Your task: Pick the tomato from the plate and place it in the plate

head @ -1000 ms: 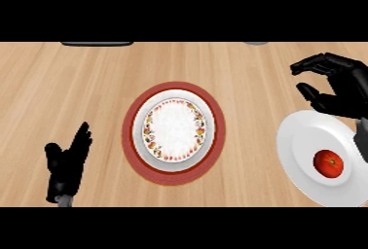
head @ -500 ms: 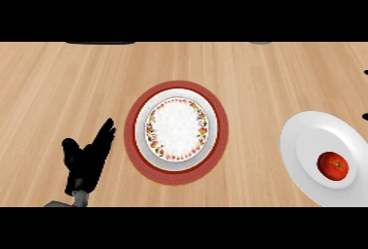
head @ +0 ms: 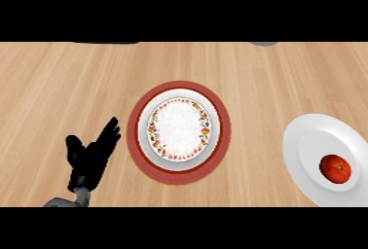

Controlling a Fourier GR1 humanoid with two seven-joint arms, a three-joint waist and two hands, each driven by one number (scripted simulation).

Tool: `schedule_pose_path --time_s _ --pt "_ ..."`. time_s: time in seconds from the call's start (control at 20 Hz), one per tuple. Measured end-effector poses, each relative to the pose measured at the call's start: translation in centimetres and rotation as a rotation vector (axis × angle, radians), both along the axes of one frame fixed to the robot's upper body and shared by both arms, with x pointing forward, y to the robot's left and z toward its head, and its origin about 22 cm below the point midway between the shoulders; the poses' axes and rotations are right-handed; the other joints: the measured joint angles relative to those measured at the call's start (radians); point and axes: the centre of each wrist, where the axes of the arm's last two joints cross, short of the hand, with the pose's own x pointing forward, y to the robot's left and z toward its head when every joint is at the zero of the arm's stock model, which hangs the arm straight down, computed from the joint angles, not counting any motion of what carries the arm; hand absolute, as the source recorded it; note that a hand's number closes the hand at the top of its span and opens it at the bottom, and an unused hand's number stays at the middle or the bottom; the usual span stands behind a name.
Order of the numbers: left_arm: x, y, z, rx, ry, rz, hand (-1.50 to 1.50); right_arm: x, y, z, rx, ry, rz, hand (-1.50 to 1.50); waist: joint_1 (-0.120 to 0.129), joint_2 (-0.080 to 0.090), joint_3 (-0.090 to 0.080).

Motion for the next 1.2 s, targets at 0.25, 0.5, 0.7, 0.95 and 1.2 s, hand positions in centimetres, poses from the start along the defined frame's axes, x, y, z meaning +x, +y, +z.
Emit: schedule_pose_path --time_s 0.25,0.5,0.7,0.95,1.2 --pt "-0.3 0.0 -0.2 -0.002 0.008 0.005 0.00 -0.2 0.5 1.3 -0.250 0.045 0.092 -1.50 -0.005 -0.005 -0.001" --pt "-0.4 0.5 -0.3 -0.006 0.010 0.008 0.00 -0.1 1.4 -0.4 -0.408 0.075 0.160 -1.50 -0.015 -0.009 -0.001" --pt "-0.6 0.3 -0.2 0.001 0.018 0.025 0.00 -0.3 2.5 -1.6 -0.459 0.083 0.208 -1.50 -0.028 -0.013 -0.003" --pt "-0.4 0.7 -0.7 0.001 0.012 0.030 0.00 -0.5 4.1 -3.7 -0.500 0.091 0.240 -1.50 -0.034 -0.016 -0.002" --pt "-0.4 0.5 -0.6 0.003 0.010 0.037 0.00 -1.3 5.0 -5.2 -0.538 0.147 0.280 -1.50 -0.037 -0.017 -0.002"
